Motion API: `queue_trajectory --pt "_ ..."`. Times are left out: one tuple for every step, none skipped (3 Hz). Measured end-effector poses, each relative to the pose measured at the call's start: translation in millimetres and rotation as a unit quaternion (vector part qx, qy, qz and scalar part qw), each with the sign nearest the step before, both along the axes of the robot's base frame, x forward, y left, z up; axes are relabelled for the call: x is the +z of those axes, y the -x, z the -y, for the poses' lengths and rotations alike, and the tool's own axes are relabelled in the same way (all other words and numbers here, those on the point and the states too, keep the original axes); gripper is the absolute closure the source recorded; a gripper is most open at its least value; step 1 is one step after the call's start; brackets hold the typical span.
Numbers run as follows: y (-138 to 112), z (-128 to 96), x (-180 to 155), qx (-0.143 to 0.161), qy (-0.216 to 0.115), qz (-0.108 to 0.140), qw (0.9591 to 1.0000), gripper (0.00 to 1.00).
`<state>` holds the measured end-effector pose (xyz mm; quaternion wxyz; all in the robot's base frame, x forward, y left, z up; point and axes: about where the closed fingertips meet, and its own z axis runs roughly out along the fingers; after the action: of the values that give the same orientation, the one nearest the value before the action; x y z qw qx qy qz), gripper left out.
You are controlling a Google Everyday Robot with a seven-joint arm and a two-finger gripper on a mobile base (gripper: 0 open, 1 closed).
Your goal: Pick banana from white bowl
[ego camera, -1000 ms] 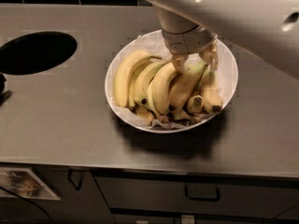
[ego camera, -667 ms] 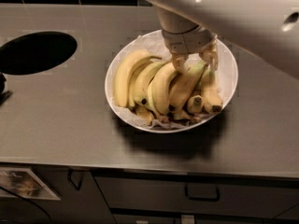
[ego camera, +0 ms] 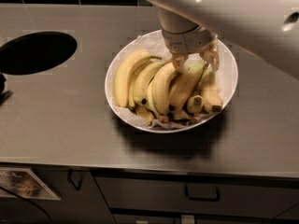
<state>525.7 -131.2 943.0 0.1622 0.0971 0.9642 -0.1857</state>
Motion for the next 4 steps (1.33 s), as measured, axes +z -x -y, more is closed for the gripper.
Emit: queue_trajectory --pt "-0.3 -1.7 0.7 0.004 -0.006 -0.002 1.0000 0.51" --pt "-4.1 -0.6 -2.0 0.009 -0.015 -0.009 0.9998 0.50" --pt "-8.1 -1.3 -5.0 0.017 -0.025 -0.018 0.9994 0.49" --pt "-11.5 -4.0 -6.8 0.027 -0.034 -0.026 0.9987 0.49"
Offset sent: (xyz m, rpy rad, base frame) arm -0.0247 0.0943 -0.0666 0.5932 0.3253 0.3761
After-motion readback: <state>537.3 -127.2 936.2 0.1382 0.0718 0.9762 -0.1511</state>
